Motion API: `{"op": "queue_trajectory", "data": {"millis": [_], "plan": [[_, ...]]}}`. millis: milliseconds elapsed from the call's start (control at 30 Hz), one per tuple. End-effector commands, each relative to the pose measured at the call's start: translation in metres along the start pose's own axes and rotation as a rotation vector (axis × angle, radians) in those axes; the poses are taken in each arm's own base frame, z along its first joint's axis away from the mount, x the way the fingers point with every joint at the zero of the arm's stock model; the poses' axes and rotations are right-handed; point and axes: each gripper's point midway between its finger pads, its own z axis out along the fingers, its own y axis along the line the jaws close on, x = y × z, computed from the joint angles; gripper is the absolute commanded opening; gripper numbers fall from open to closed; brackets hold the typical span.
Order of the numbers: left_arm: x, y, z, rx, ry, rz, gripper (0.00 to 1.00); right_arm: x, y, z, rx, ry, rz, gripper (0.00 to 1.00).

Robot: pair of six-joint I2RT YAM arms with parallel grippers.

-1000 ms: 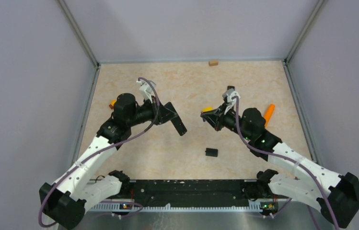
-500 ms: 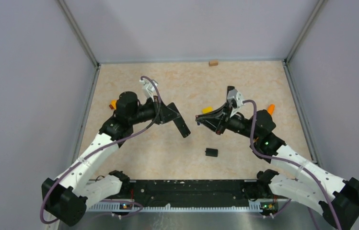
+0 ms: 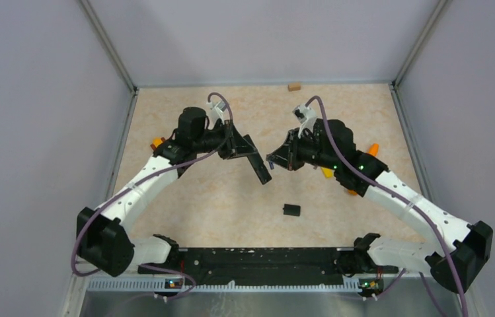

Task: Load the batteries into the remote control
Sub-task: Load the battery into the remote control.

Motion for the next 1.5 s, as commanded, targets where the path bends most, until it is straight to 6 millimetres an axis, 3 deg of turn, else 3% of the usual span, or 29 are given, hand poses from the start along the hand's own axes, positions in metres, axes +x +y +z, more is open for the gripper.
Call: {"op": "queue_trajectory", "data": {"millis": [0,233,567,900,1233,1467], "plan": [[0.017,0.009,0.009,0.023,0.13,-0.133,0.0,0.029,-0.014,-0.007,0.155,0.178,0.081,0.0],[0.022,0.02,0.014,0.132,0.149,-0.167,0.0,0.047,-0.022,-0.004,0.257,0.294,0.037,0.0],[0.018,0.039,0.002,0.185,0.122,-0.19,0.0,0.059,-0.007,0.024,0.263,0.384,-0.055,0.01],[0.016,0.041,-0.003,0.203,0.128,-0.207,0.0,0.06,-0.006,0.037,0.294,0.399,-0.087,0.02],[0.016,0.042,-0.004,0.209,0.132,-0.229,0.0,0.067,-0.005,0.041,0.277,0.421,-0.093,0.12],[0.014,0.047,-0.002,0.195,0.123,-0.246,0.0,0.064,0.003,0.04,0.244,0.407,-0.085,0.01]]}}
